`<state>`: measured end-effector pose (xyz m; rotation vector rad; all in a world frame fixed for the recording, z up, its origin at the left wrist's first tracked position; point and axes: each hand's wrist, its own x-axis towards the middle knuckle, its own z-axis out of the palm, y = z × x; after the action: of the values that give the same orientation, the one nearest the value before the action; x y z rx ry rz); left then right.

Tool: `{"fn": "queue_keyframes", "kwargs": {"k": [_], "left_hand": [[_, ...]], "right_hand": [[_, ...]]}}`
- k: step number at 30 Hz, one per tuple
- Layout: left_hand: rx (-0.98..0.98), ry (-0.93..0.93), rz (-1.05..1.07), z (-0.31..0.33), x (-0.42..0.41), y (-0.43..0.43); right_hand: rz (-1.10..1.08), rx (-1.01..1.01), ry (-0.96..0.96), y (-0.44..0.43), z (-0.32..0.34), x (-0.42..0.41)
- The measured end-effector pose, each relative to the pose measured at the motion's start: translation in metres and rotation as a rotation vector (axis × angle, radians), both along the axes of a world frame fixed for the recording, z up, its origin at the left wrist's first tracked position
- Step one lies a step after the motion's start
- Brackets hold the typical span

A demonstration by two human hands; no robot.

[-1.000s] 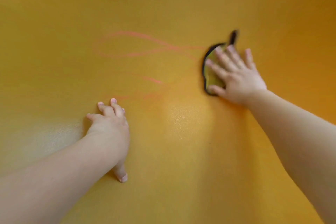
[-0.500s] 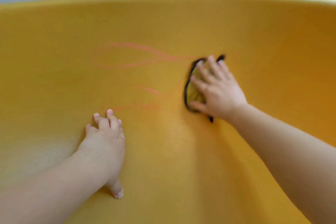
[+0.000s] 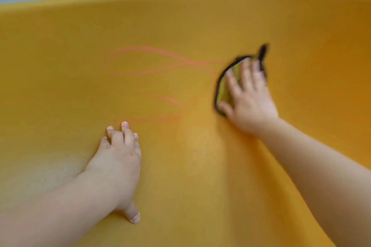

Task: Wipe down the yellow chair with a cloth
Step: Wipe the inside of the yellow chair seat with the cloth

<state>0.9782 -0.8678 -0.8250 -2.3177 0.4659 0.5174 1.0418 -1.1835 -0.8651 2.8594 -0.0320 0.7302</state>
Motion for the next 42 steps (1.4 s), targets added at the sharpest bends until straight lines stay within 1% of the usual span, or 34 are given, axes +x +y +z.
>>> {"fn": "queue_keyframes", "kwargs": {"k": [1, 3, 4, 5, 6, 7, 9, 11, 12, 13, 14, 17, 19, 21, 22, 23, 25, 27, 28, 29, 30, 31, 33, 34, 36, 37, 38, 39, 41, 42], "left_hand": [[-0.003, 0.003, 0.002, 0.0, 0.0, 0.0], [-0.009, 0.013, 0.008, 0.0, 0.0, -0.002], [-0.007, 0.016, 0.008, 0.0, 0.0, -0.003], [-0.003, 0.016, 0.007, 0.001, 0.0, -0.003], [0.002, 0.014, 0.005, 0.001, 0.0, -0.003], [0.004, 0.012, 0.005, 0.001, 0.0, -0.003], [-0.003, 0.008, 0.009, 0.0, 0.0, -0.003], [-0.01, 0.004, 0.003, 0.0, 0.001, -0.003], [-0.014, 0.002, -0.001, 0.0, 0.001, -0.003], [-0.02, 0.002, -0.002, 0.0, 0.0, -0.002], [-0.025, 0.004, -0.002, 0.0, 0.0, -0.002], [-0.038, 0.008, -0.008, 0.001, 0.001, -0.001], [-0.045, 0.014, -0.009, 0.0, 0.001, 0.0], [-0.042, 0.016, -0.002, 0.0, 0.001, 0.0], [-0.035, 0.014, 0.005, 0.001, 0.001, 0.001], [-0.03, 0.011, 0.005, 0.001, 0.001, 0.0], [-0.015, -0.001, 0.011, 0.003, 0.001, 0.003], [-0.022, -0.005, 0.012, 0.004, 0.0, 0.001], [-0.029, -0.005, 0.014, 0.005, -0.001, 0.0], [-0.037, -0.004, 0.019, 0.005, -0.002, -0.001], [-0.043, -0.004, 0.026, 0.006, -0.003, -0.003], [-0.047, -0.004, 0.033, 0.007, -0.004, -0.004], [-0.053, -0.002, 0.043, 0.009, -0.005, -0.008], [-0.051, -0.001, 0.047, 0.009, -0.005, -0.01], [-0.043, 0.003, 0.062, 0.009, -0.005, -0.014], [-0.038, 0.005, 0.07, 0.009, -0.004, -0.015], [-0.034, 0.005, 0.079, 0.008, -0.004, -0.016], [-0.03, 0.004, 0.086, 0.008, -0.004, -0.017], [-0.019, -0.005, 0.099, 0.007, -0.003, -0.019], [-0.015, -0.011, 0.108, 0.007, -0.002, -0.019]], "right_hand": [[-0.139, 0.088, -0.033, -0.009, 0.015, 0.01], [-0.304, 0.24, -0.105, 0.003, 0.033, 0.025], [-0.323, 0.305, -0.121, 0.02, 0.034, 0.031], [-0.286, 0.337, -0.106, 0.04, 0.03, 0.033], [-0.181, 0.319, -0.067, 0.062, 0.021, 0.031], [-0.026, 0.259, -0.019, 0.083, 0.007, 0.023], [0.325, 0.091, 0.089, 0.115, -0.027, -0.003], [0.556, -0.057, 0.195, 0.111, -0.043, -0.021], [0.611, -0.116, 0.205, 0.093, -0.04, -0.017], [0.594, -0.148, 0.17, 0.072, -0.031, -0.006], [0.504, -0.138, 0.117, 0.049, -0.018, 0.004], [0.063, 0.04, 0.01, -0.009, 0.024, 0.024], [-0.13, 0.152, -0.034, -0.001, 0.026, 0.026], [-0.186, 0.265, -0.037, 0.039, 0.013, 0.025], [-0.144, 0.277, -0.007, 0.064, 0.005, 0.021], [-0.049, 0.249, 0.045, 0.087, -0.007, 0.011], [0.283, 0.108, 0.198, 0.126, -0.034, -0.021], [0.54, -0.036, 0.353, 0.13, -0.047, -0.053], [0.617, -0.095, 0.397, 0.116, -0.045, -0.055], [0.626, -0.139, 0.392, 0.095, -0.037, -0.048], [0.558, -0.153, 0.369, 0.071, -0.028, -0.038], [0.425, -0.132, 0.332, 0.045, -0.017, -0.027], [0.065, -0.031, 0.223, -0.003, 0.006, -0.016], [-0.096, 0.047, 0.166, -0.014, 0.012, -0.017], [-0.304, 0.238, 0.114, 0.0, 0.005, -0.021], [-0.341, 0.328, 0.144, 0.023, -0.002, -0.023], [-0.307, 0.365, 0.198, 0.049, -0.011, -0.028], [-0.203, 0.332, 0.265, 0.075, -0.021, -0.036], [0.151, 0.168, 0.45, 0.109, -0.04, -0.066], [0.319, 0.092, 0.545, 0.109, -0.043, -0.082]]}}
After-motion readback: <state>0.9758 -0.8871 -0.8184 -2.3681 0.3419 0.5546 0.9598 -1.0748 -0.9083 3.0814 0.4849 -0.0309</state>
